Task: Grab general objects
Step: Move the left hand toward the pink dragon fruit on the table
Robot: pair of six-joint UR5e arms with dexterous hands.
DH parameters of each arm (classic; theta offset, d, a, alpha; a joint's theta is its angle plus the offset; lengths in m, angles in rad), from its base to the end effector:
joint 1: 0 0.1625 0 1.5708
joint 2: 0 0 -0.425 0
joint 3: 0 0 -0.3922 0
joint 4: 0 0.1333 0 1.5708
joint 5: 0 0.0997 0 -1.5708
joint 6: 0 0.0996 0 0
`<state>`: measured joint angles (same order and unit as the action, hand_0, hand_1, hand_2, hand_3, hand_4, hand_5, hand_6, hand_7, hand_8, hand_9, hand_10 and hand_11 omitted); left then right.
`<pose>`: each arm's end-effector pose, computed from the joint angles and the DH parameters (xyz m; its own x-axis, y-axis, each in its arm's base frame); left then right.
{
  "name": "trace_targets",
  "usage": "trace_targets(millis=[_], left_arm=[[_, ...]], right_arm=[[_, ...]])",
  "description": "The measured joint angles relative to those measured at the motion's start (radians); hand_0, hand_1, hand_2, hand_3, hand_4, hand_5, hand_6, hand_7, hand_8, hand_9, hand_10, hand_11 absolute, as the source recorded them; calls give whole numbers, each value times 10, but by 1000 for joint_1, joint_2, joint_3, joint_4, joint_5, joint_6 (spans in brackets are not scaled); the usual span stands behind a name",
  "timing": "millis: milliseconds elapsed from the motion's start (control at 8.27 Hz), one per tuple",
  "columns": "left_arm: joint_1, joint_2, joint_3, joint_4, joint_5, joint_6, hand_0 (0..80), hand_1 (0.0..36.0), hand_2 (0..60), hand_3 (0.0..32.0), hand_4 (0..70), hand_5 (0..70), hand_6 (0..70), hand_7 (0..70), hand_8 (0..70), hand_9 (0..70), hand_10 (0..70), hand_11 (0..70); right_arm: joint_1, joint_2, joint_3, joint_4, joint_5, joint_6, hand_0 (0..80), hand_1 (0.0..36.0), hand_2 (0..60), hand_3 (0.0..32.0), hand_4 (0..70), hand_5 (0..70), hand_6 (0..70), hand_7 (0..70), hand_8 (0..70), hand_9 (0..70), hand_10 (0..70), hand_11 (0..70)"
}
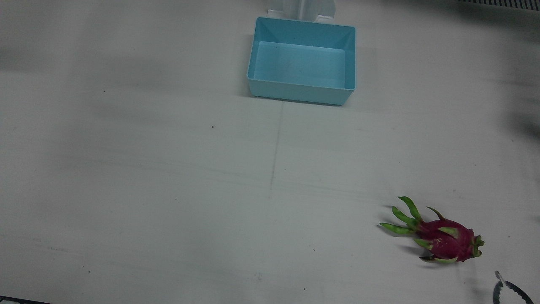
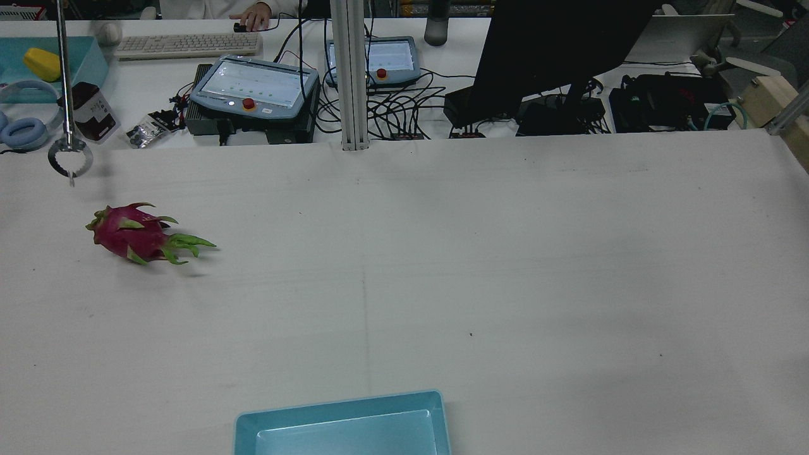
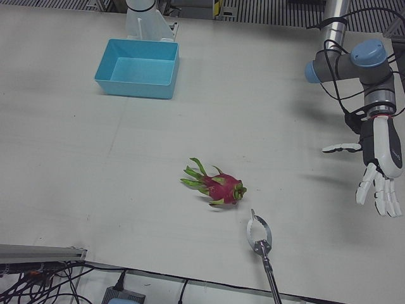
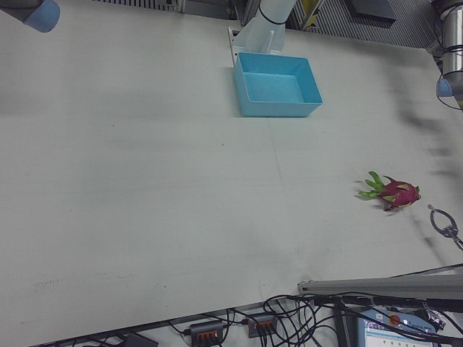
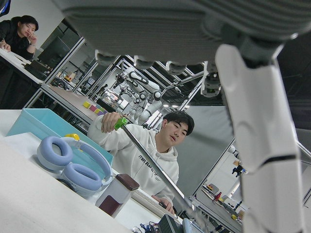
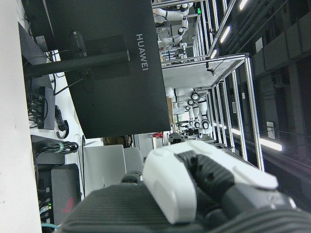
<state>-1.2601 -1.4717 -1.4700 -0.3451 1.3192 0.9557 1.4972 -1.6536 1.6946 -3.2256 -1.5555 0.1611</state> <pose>-0.0123 -0.4789 0.7480 -0.6117 0.0770 -0.7873 0.7891 0.1298 -0.6004 0.1012 -0.4606 0.6739 -0.9859 0.0506 -0.1596 0.1570 -0.0517 -0.9862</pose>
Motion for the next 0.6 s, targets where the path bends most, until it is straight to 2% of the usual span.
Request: trace_targets(millis=[604], left_arm=[[-1,1,-4,0,1,0,497,154,34,172,66,0,0,12,0,0,0,0]], right_arm=[[0,0,0,0,0,0,0,0,0,0,0,0,0,0,0,0,0,0]])
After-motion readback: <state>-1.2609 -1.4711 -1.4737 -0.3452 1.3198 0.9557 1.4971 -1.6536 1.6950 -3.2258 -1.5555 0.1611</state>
